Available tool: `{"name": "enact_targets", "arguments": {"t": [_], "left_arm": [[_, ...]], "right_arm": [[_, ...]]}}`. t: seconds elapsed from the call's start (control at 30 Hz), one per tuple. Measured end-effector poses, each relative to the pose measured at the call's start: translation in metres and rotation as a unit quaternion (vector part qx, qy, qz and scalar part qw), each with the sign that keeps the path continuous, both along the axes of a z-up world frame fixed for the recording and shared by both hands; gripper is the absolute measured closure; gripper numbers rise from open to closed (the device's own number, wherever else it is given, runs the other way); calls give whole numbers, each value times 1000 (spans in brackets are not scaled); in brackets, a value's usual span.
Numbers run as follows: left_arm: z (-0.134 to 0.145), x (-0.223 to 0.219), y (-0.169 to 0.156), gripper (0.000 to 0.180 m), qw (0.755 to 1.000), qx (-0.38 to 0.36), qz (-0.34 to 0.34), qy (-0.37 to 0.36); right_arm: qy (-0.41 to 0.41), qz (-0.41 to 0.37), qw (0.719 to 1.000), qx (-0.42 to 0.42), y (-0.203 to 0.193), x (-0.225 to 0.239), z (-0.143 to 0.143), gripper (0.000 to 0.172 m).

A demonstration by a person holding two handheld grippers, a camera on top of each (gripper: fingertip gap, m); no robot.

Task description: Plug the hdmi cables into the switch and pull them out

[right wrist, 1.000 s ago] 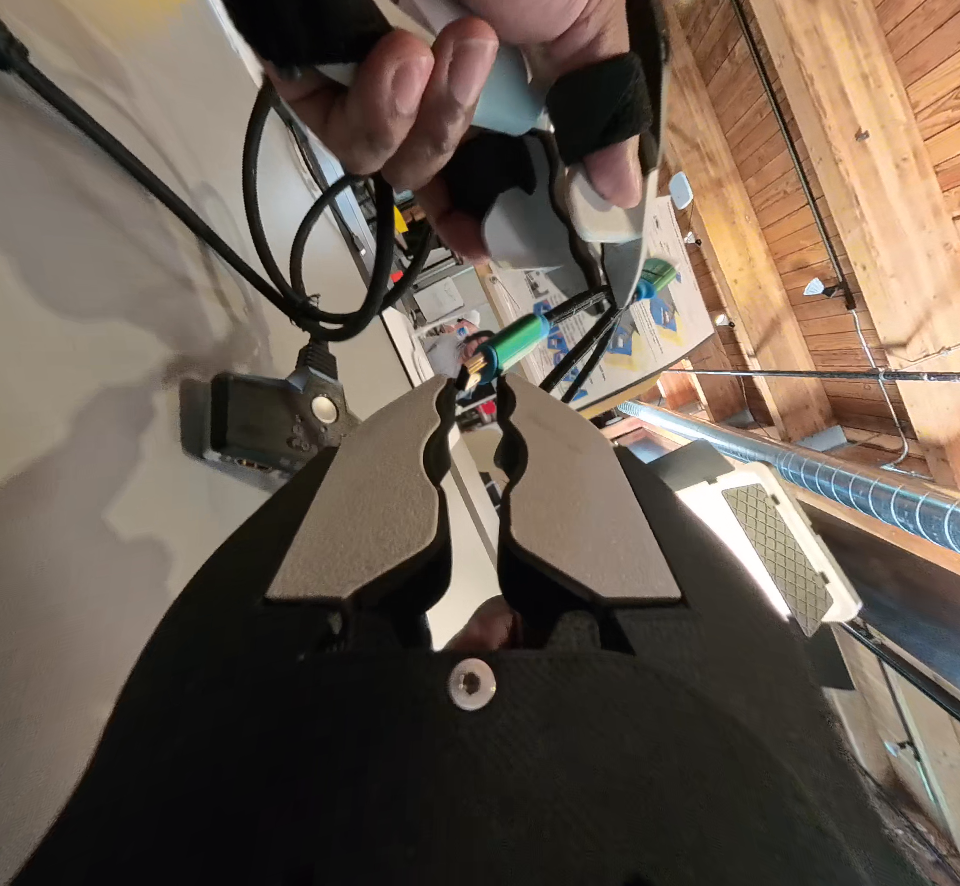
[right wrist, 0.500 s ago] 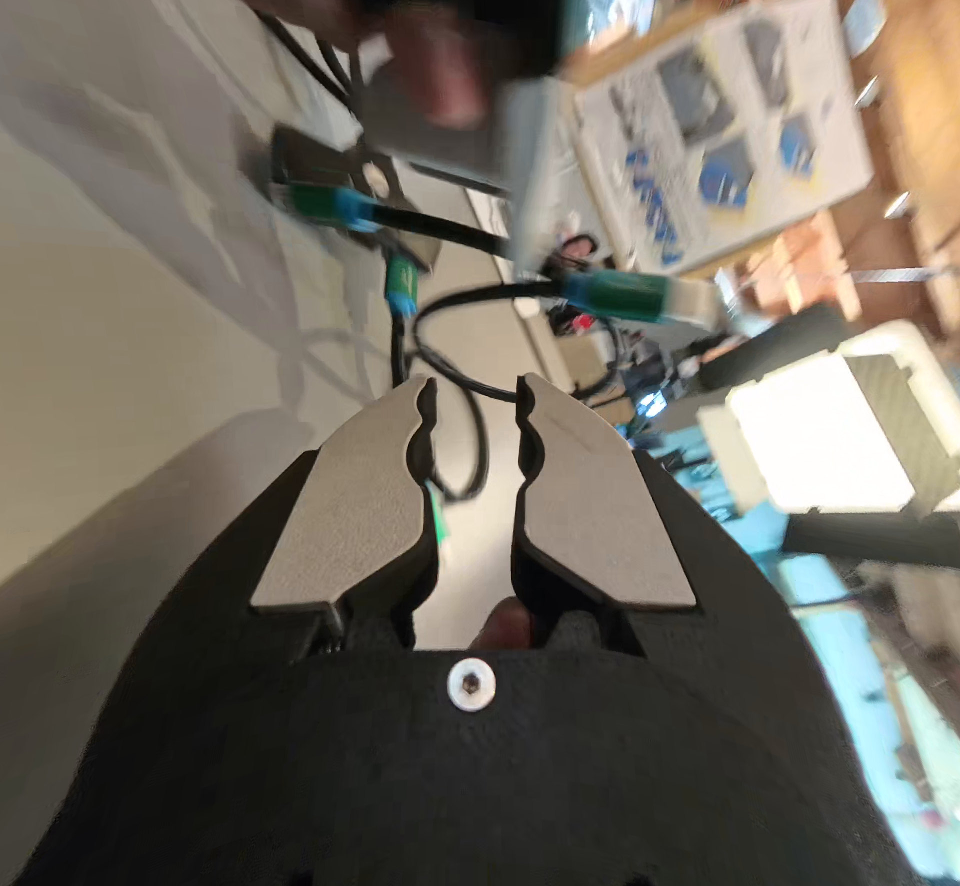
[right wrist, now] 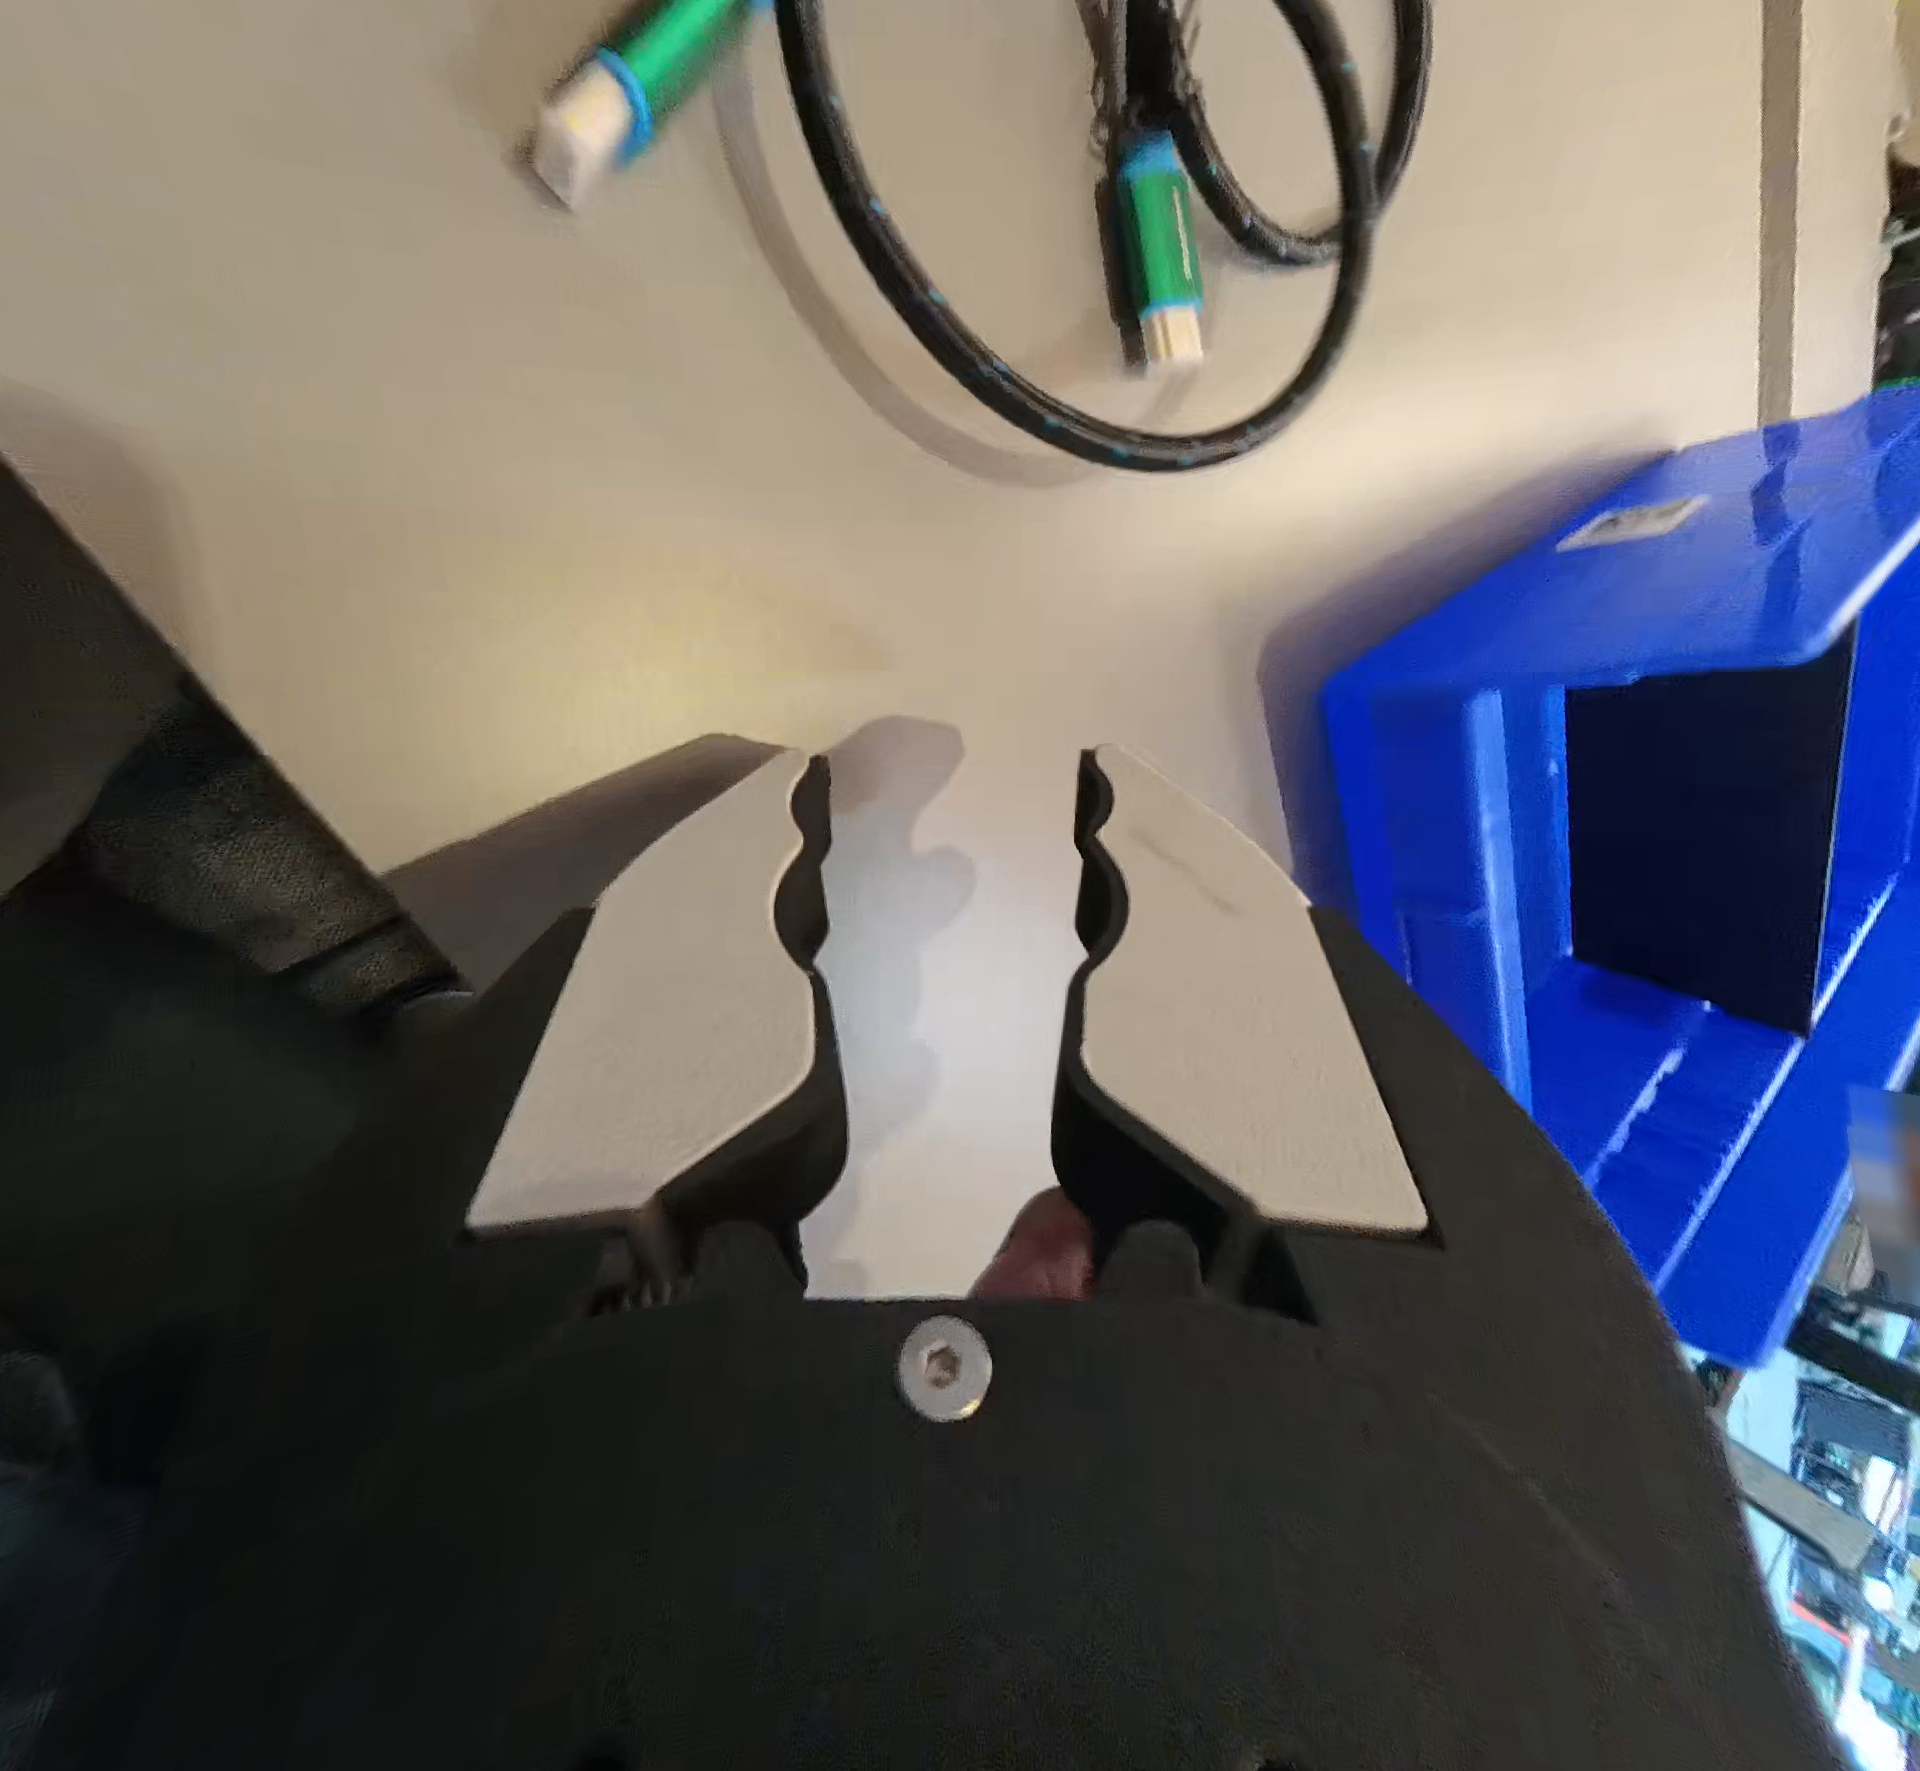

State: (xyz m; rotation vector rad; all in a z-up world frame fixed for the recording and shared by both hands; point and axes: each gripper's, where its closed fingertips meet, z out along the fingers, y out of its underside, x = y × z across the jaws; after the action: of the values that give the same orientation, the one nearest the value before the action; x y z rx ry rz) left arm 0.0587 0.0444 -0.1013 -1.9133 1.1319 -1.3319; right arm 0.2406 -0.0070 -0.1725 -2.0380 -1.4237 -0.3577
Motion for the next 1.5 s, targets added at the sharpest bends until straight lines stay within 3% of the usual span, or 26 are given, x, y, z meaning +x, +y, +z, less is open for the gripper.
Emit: {"name": "enact_targets", "arguments": {"t": [0.03,0.13,0.2,0.27,0.33,0.47,0.57,0.7,0.8,1.07,1.17,1.33,1.4,1.5], "left_arm": [[0,-8,0,137,1000,-11,15,-3],[-8,-29,6,137,997,-43,71,-6],[-17,-39,13,138,992,-62,109,-8],[-26,-48,21,140,986,-80,146,-8],[-33,-57,30,141,979,-87,185,-2],[-43,-68,31,138,972,-97,215,10],[-46,-74,27,137,966,-109,233,1],[-44,-77,22,138,960,-130,245,-34],[-43,-79,25,137,957,-138,250,-47],[-33,-82,59,127,938,-168,283,-111],[-20,-80,70,115,928,-198,272,-163],[-2,-73,83,114,914,-238,241,-224],[2,-65,83,116,915,-251,217,-231],[1,-57,80,142,916,-267,196,-226]], "right_arm": [[2,-4,1000,-3,-2,4,4,125],[76,-10,997,16,17,-20,29,123],[126,-3,991,51,47,-54,46,120],[127,10,987,97,83,-89,56,119],[134,9,987,83,114,-121,49,115],[126,6,991,-54,138,-165,9,107],[103,-12,991,-85,150,-173,-9,120],[92,-28,991,-92,162,-182,-16,149],[99,-26,992,-80,169,-187,-14,150],[260,-16,962,-76,170,-199,21,150],[287,-2,955,-71,167,-199,31,150],[311,32,948,-56,163,-206,42,150],[317,44,945,-59,160,-210,44,150],[309,61,947,-55,160,-216,42,150]]}}
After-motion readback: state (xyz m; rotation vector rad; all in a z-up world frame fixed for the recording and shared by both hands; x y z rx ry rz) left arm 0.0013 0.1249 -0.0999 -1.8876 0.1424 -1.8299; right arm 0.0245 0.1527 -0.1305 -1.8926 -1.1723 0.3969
